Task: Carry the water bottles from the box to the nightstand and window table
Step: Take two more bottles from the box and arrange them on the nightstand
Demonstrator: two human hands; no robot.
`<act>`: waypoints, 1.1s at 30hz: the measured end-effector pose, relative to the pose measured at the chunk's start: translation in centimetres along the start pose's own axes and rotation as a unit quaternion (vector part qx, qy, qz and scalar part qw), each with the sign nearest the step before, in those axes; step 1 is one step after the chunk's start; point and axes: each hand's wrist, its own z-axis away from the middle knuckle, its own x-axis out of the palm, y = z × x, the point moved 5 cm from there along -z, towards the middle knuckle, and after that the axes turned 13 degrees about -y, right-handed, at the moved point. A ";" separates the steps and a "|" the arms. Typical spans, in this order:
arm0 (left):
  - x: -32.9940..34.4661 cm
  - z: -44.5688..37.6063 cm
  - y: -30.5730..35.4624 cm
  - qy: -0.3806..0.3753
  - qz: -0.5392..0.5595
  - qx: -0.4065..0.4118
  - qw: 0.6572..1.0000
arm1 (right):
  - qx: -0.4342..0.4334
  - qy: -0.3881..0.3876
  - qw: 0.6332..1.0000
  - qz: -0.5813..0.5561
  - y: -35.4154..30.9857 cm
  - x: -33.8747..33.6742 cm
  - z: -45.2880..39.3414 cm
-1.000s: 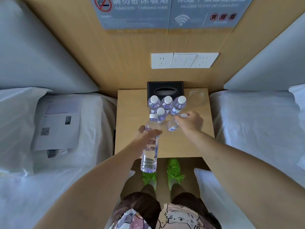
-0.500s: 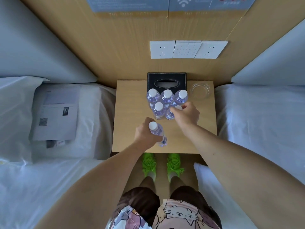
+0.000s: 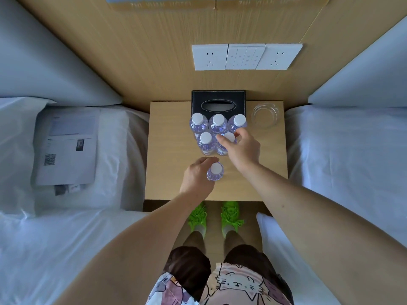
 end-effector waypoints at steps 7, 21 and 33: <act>0.2 -0.5 0.8 0.060 -0.060 0.060 0.995 | -0.029 0.015 0.999 0.027 -0.2 0.1 0.3; -0.9 -2.0 0.8 0.016 -0.052 0.015 0.998 | -0.020 -0.006 0.999 0.047 -0.2 0.2 0.7; -11.5 0.6 8.0 0.024 -0.143 -0.025 0.989 | -0.039 -0.035 0.996 0.078 -6.1 -6.0 3.5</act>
